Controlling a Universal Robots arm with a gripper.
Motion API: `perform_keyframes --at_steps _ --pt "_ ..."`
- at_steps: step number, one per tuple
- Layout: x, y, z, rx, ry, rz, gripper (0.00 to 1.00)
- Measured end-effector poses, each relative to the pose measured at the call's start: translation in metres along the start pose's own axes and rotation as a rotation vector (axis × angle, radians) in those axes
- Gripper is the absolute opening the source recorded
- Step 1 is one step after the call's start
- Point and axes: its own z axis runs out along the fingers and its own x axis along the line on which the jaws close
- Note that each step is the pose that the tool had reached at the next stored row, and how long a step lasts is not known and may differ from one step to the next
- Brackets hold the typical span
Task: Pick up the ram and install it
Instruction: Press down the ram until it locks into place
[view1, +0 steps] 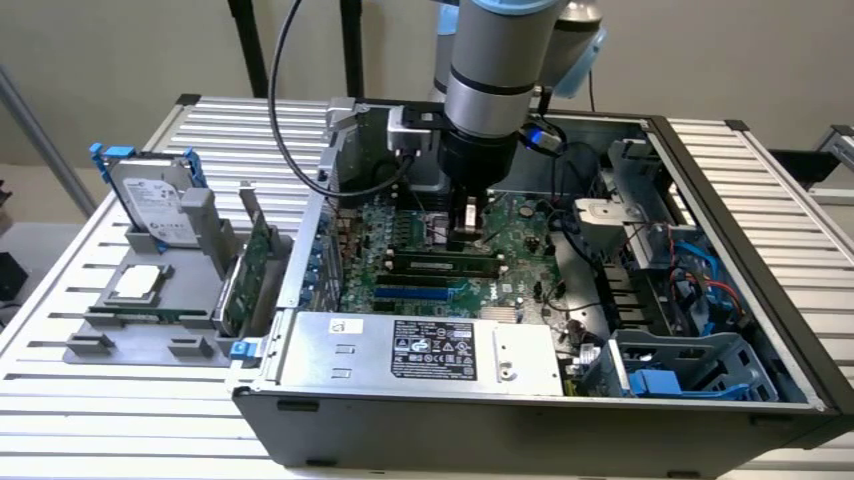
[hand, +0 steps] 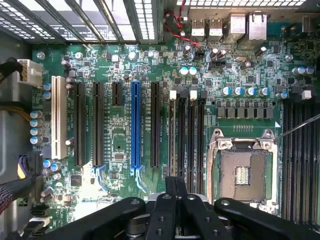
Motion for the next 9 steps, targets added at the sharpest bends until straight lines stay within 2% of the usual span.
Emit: perform_keyframes --at_steps 9 --pt "0.0000 0.0000 -0.0001 -0.0001 0.0002 0.000 0.00"
